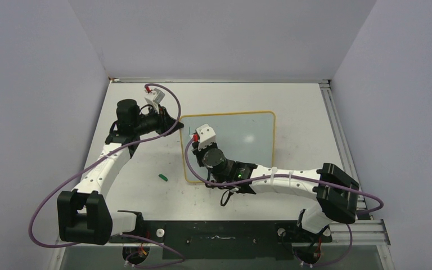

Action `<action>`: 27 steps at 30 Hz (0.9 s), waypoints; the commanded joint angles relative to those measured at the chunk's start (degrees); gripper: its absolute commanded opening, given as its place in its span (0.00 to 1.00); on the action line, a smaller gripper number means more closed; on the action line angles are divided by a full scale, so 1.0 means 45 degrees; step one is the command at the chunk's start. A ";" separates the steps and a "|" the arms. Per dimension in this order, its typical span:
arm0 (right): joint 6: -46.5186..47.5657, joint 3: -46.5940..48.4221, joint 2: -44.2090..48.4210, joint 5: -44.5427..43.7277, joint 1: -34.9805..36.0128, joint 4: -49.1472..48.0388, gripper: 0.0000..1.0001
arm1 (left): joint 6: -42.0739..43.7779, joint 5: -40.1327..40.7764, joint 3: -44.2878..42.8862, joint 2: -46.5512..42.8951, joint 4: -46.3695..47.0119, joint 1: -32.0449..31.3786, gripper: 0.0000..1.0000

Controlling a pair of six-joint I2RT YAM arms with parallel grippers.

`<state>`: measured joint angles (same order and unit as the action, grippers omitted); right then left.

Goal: Write a sentence on the whiteboard

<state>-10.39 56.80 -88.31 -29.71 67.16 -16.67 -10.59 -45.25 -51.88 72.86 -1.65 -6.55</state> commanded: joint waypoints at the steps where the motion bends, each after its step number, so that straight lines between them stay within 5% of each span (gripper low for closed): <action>1: -0.0556 -0.0417 0.0284 -0.0192 0.0050 0.0627 0.05 | 0.0224 -0.0378 0.0034 -0.0411 0.0425 -0.0010 0.00; 13: 0.0329 -0.0205 0.1356 -0.0082 0.0410 -0.0821 0.05 | 0.0244 -0.0351 0.0029 -0.0466 0.0420 -0.0005 0.00; 27: 0.1385 0.0933 0.0006 -0.0844 0.0273 -0.1422 0.05 | 0.0244 -0.0431 0.0062 -0.0508 0.0445 -0.0006 0.00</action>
<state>-5.78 58.04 -86.65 -32.10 68.66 -19.92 -10.26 -45.69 -51.66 72.18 -1.72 -6.55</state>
